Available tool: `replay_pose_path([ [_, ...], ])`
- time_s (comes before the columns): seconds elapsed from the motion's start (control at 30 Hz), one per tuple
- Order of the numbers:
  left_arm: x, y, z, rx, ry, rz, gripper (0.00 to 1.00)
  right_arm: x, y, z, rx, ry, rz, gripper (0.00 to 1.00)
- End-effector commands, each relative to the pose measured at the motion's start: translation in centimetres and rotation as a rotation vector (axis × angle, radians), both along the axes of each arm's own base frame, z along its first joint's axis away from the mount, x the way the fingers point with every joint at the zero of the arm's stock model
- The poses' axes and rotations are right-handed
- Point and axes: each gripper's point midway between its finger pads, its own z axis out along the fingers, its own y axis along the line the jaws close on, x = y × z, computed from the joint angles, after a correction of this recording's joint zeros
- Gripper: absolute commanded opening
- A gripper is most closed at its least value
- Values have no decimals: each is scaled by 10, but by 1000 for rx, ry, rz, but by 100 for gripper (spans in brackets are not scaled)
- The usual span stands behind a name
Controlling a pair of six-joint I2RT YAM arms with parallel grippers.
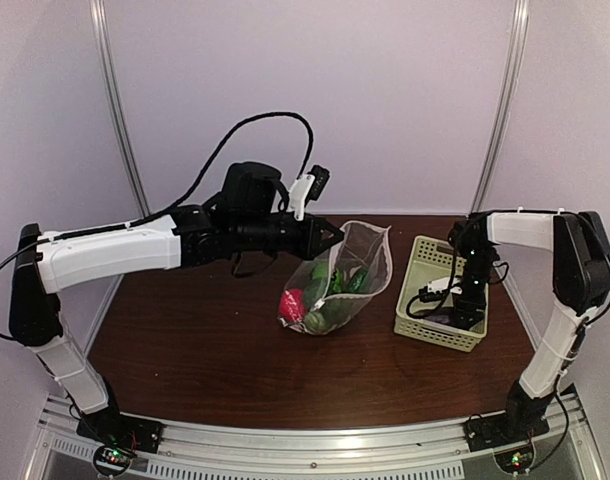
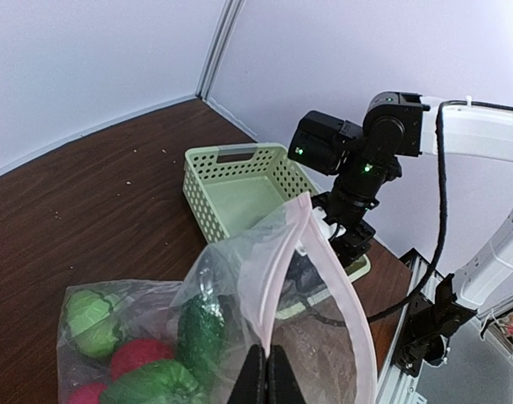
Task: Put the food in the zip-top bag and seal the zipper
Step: Pick up the fake vegetable from the bin, then place the fake vegetable in the zipper food storage bag.
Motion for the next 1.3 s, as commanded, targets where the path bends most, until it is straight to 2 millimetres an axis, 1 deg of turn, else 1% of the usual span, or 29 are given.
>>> replay_pose_path([
  [0.0, 0, 8, 15, -37, -23, 19, 0, 8, -2, -9, -23, -7, -28, 65],
  [0.13, 1, 7, 15, -31, -22, 16, 0, 11, -2, -5, -26, -26, -44, 51],
  [0.27, 1, 7, 18, -32, -28, 15, 0, 19, -2, 11, -9, -71, -61, 45],
  [0.43, 2, 5, 15, -31, -24, 14, 0, 33, 0, 43, 50, -132, -103, 42],
  [0.53, 2, 4, 14, -31, -23, 12, 0, 37, 0, 57, 76, -153, -124, 41],
  [0.7, 2, 4, 14, -30, -26, 15, 0, 34, 0, 73, 109, -174, -147, 40],
  [0.77, 3, 5, 15, -30, -27, 18, 0, 29, 2, 84, 124, -179, -143, 40],
  [0.83, 4, 5, 14, -27, -27, 22, 0, 24, 6, 101, 157, -196, -141, 40],
  [0.9, 6, 6, 13, -25, -27, 35, 0, 19, 15, 125, 211, -228, -138, 40],
  [0.93, 7, 6, 11, -22, -25, 39, 0, 13, 20, 138, 247, -238, -132, 40],
  [1.03, 10, 3, 9, -24, -21, 46, 0, 3, 41, 168, 351, -277, -109, 40],
  [1.13, 11, -1, 9, -27, -14, 42, 0, -5, 66, 199, 474, -325, -73, 40],
  [1.23, 14, -3, 14, -32, -17, 46, 0, -10, 94, 236, 653, -364, -42, 40],
  [1.27, 14, -3, 16, -31, -17, 47, 0, -10, 106, 252, 735, -380, -29, 40],
])
